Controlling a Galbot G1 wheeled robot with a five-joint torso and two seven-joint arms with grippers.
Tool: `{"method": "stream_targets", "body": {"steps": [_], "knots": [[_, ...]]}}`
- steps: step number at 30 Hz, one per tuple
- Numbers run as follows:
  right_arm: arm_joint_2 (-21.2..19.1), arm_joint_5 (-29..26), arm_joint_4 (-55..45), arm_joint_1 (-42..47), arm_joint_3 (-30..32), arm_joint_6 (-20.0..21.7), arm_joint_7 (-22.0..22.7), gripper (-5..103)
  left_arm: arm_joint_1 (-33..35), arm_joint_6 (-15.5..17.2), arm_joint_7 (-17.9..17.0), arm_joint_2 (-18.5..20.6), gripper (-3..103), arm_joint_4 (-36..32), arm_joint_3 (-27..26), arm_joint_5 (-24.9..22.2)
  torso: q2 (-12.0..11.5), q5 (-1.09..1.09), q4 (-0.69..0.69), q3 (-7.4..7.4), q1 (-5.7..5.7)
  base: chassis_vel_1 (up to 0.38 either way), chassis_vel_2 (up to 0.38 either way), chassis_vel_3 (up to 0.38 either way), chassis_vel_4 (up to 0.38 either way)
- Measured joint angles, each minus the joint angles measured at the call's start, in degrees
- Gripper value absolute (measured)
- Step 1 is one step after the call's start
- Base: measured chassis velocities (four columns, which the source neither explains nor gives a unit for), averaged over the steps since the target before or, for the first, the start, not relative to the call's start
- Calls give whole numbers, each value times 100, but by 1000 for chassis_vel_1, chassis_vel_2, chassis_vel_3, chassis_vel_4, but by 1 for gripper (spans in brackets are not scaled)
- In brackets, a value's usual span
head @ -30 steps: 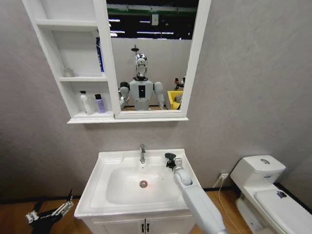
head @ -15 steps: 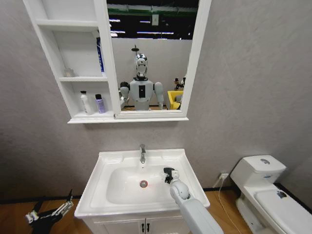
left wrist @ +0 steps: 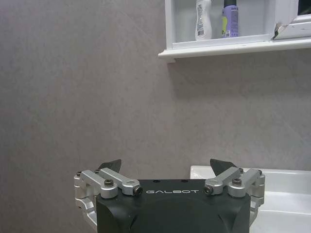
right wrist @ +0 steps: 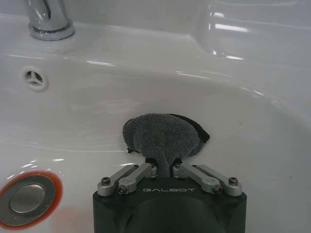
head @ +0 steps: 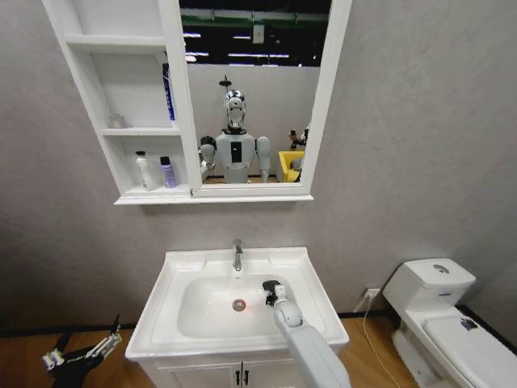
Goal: Move facial cleanser and shampoo from washbasin to cabinet, then wipe washbasin with towel.
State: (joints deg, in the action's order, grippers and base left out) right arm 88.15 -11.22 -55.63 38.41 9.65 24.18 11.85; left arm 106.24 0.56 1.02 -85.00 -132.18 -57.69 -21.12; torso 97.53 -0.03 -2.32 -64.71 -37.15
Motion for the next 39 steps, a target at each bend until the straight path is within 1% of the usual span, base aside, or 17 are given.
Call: {"method": "stream_targets", "body": {"steps": [1, 2, 4, 5, 7, 8, 10, 13, 16, 19, 25, 27, 28, 31, 32, 34, 39], "knots": [[114, 65, 130, -29, 20, -24, -69, 9, 0, 0, 0, 0, 100, 0, 0, 0, 0, 1, -1, -1, 0, 0, 0, 0, 0], [114, 65, 130, -29, 20, -24, -69, 9, 0, 0, 0, 0, 100, 0, 0, 0, 0, 1, -1, -1, 0, 0, 0, 0, 0], [317, 170, 353, -89, 58, -58, -240, 9, 0, 0, 0, 0, 100, 0, 0, 0, -1, 0, -3, -1, -2, 0, 0, 0, 0], [317, 170, 353, -89, 58, -58, -240, 9, 0, 0, 0, 0, 100, 0, 0, 0, -1, 0, -3, -1, -2, 0, 0, 0, 0], [420, 230, 592, -163, 71, -146, -445, 9, 0, 0, -1, 0, 100, 0, 0, 0, 0, 1, -3, 0, -1, 0, 0, 0, 0], [420, 230, 592, -163, 71, -146, -445, 9, 0, 0, -1, 0, 100, 0, 0, 0, 0, 1, -3, 0, -1, 0, 0, 0, 0], [430, 234, 745, -214, 74, -223, -628, 9, 0, 0, 0, 0, 100, 0, 0, 0, 1, 1, -4, 1, 0, 0, 0, 0, 0], [430, 154, 828, -241, 60, -302, -775, 9, 0, 0, 0, 0, 100, 0, 0, 0, 0, 3, -1, -1, 0, 0, 0, 0, 0], [423, 16, 785, -226, -5, -318, -789, 9, 0, 0, 0, 0, 100, 0, 0, 0, -2, 3, 1, -2, -2, 0, 0, 0, 0], [411, -204, 495, -112, -178, -220, -687, 9, 0, 0, 0, 0, 100, 0, 0, 0, -9, 5, 2, -8, -9, 0, 0, 0, 0], [402, -368, 187, 4, -358, -92, -484, 9, 0, 0, 0, 0, 100, 0, 0, 0, -10, 5, 1, -9, -10, 0, 0, 0, 0], [400, -609, 115, 2, -389, -17, -381, 9, 0, 0, 0, 0, 100, 0, 0, 0, -8, 4, 1, -7, -7, 0, 0, 0, 0], [400, -609, 115, 2, -389, -17, -381, 9, 0, 0, 0, 0, 100, 0, 0, 0, -8, 4, 1, -7, -7, 0, 0, 0, 0], [399, -1155, 30, -61, -407, 248, -132, 9, 0, 0, 0, 0, 100, 0, 0, 0, -6, 4, 1, -5, -5, 0, 0, 0, 0], [399, -1155, 30, -61, -407, 248, -132, 9, 0, 0, 0, 0, 100, 0, 0, 0, -6, 4, 1, -5, -5, 0, 0, 0, 0], [399, -1407, 54, -138, -403, 385, 54, 9, 0, 0, 0, 0, 100, 0, 0, 0, -5, 4, 1, -4, -4, 0, 0, 0, 0], [399, -1504, 183, -226, -402, 402, 71, 9, 0, 0, 0, 0, 100, 0, 0, 0, -5, 4, 1, -3, -3, 0, 0, 0, 0]]}}
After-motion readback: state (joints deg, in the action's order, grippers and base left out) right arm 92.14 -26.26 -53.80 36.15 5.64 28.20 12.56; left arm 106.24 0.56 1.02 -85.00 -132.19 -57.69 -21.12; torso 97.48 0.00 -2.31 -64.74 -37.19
